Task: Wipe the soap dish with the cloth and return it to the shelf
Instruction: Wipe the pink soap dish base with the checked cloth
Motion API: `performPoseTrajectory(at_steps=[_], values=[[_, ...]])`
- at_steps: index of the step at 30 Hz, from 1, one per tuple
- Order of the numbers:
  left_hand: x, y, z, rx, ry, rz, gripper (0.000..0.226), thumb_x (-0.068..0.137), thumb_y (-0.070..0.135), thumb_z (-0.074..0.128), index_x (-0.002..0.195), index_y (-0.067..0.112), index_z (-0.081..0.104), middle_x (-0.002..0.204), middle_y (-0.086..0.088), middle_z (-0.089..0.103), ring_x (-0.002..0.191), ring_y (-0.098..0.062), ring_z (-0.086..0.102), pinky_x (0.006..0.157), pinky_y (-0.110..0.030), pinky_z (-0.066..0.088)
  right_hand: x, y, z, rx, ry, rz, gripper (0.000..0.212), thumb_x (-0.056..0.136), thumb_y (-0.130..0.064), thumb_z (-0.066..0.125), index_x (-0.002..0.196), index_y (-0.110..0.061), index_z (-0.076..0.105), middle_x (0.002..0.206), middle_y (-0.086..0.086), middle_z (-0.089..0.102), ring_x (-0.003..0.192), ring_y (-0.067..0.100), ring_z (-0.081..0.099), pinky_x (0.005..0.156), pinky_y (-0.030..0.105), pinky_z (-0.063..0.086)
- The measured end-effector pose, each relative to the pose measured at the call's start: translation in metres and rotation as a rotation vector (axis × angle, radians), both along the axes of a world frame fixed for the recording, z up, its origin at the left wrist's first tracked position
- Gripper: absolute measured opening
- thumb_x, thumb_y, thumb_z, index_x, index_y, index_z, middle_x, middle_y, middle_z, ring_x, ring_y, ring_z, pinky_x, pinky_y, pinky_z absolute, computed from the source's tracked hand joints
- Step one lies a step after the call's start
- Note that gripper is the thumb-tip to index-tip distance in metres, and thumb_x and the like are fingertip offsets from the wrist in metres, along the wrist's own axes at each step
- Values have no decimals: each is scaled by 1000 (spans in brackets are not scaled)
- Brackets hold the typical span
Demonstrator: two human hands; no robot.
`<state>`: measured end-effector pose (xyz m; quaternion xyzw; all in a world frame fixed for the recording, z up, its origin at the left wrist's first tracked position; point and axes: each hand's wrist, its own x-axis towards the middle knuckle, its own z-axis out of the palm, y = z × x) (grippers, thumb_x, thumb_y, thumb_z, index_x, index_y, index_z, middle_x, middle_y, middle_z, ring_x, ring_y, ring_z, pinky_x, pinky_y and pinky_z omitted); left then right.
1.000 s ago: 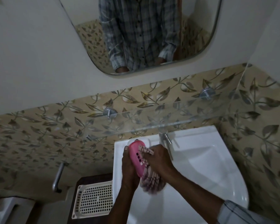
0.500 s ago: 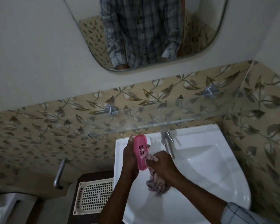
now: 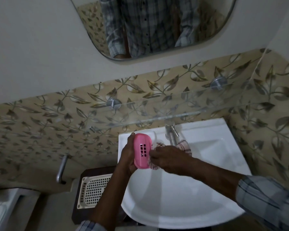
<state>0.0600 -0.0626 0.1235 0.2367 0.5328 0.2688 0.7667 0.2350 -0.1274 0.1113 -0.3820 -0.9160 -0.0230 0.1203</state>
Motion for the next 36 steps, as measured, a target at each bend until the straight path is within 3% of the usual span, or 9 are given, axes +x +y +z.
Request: performPoseTrajectory(at_steps=[7, 11, 15, 19, 23, 26, 29, 32, 36], values=[[15, -17, -23, 259, 195, 225, 58, 98, 60, 43, 106, 8, 70, 78, -16, 78, 67, -26, 75, 68, -35, 59, -40, -22, 15, -767, 749, -596, 15, 83, -22, 65, 68, -19, 62, 69, 4, 67, 54, 11, 61, 48, 5, 38], [11, -22, -25, 160, 133, 294, 66, 93, 66, 47, 109, 6, 68, 89, -17, 76, 82, -30, 74, 75, -38, 59, -41, -7, 34, -866, 1115, -743, 23, 81, -21, 63, 64, -4, 65, 61, 10, 68, 54, 20, 66, 55, 38, 54], [9, -22, -16, 76, -41, 180, 79, 92, 70, 43, 126, 1, 62, 103, -22, 66, 88, -35, 66, 84, -44, 55, -20, 22, 41, -211, 754, -799, 13, 88, -14, 63, 99, -13, 70, 94, 7, 65, 81, 20, 62, 69, 33, 52], [17, -23, -9, 160, -40, 210, 55, 99, 53, 43, 117, 7, 67, 114, -25, 67, 101, -39, 66, 95, -52, 50, -30, 15, 25, -72, 349, -404, 54, 76, 0, 69, 128, -11, 60, 120, 12, 65, 97, 30, 67, 65, 40, 60], [11, -23, -15, 186, 41, 202, 63, 100, 57, 40, 118, 3, 68, 113, -28, 69, 103, -42, 65, 103, -58, 48, -32, 13, 11, -234, 334, -595, 26, 98, -19, 42, 122, -22, 51, 117, 3, 56, 95, 24, 66, 73, 36, 51], [8, -20, -14, 193, 31, 156, 68, 98, 59, 40, 121, 1, 66, 104, -26, 70, 93, -37, 67, 97, -52, 52, -34, 17, 8, -225, 456, -775, 32, 95, -16, 52, 127, -17, 56, 116, 3, 56, 92, 20, 65, 71, 25, 48], [11, -21, -12, 197, 35, 151, 58, 94, 58, 48, 105, 5, 69, 97, -23, 71, 92, -35, 68, 92, -48, 54, -52, 5, 20, -321, 684, -666, 20, 98, -25, 54, 117, -28, 58, 105, 2, 64, 87, 18, 66, 71, 26, 55], [0, -10, -13, 119, 39, 194, 62, 94, 62, 48, 102, 3, 67, 82, -20, 71, 76, -31, 71, 75, -41, 59, -53, -15, 17, -340, 503, -423, 33, 90, -6, 56, 118, -20, 64, 106, 9, 66, 86, 28, 65, 73, 36, 52], [-15, -2, -14, 50, -117, 208, 69, 86, 69, 47, 110, 6, 63, 83, -18, 73, 72, -30, 72, 71, -41, 60, -20, -21, 14, -275, 478, -584, 38, 87, -11, 54, 122, -22, 64, 108, 0, 64, 73, 22, 67, 61, 27, 52]])
